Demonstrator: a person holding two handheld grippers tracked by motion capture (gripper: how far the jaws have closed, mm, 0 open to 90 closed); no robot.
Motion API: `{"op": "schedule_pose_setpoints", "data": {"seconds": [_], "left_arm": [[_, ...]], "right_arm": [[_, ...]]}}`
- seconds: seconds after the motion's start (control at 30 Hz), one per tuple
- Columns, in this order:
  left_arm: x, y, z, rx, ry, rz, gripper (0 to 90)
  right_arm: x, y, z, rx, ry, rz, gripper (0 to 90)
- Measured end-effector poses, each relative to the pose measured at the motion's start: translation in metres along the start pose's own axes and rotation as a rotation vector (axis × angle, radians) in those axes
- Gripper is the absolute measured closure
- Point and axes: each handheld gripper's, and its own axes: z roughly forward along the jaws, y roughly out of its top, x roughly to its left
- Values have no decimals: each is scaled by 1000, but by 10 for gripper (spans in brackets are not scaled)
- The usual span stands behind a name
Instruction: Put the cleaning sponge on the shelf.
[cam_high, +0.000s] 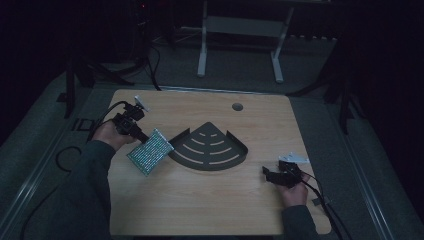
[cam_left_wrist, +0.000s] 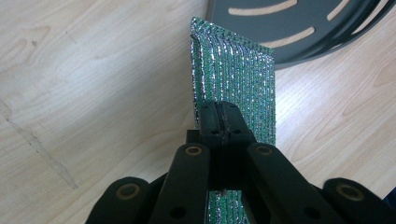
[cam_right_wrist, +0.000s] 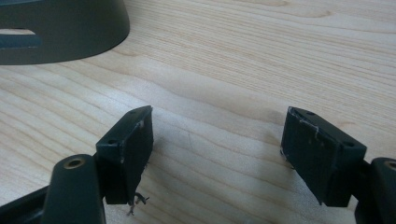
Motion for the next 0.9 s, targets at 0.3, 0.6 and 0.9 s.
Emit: {"op": "schedule_pose_setpoints", "data": {"seconds": [0.3,0.6,0.9], "left_arm": [[-6,16,-5,8,4,28,900],[-8,30,-7,-5,5,37,900],[-12,44,-9,-26,-13,60,900]], "right_arm": [[0,0,0,0,0,0,247],[0,0,0,0,0,0,246],[0,0,0,0,0,2,247]]}}
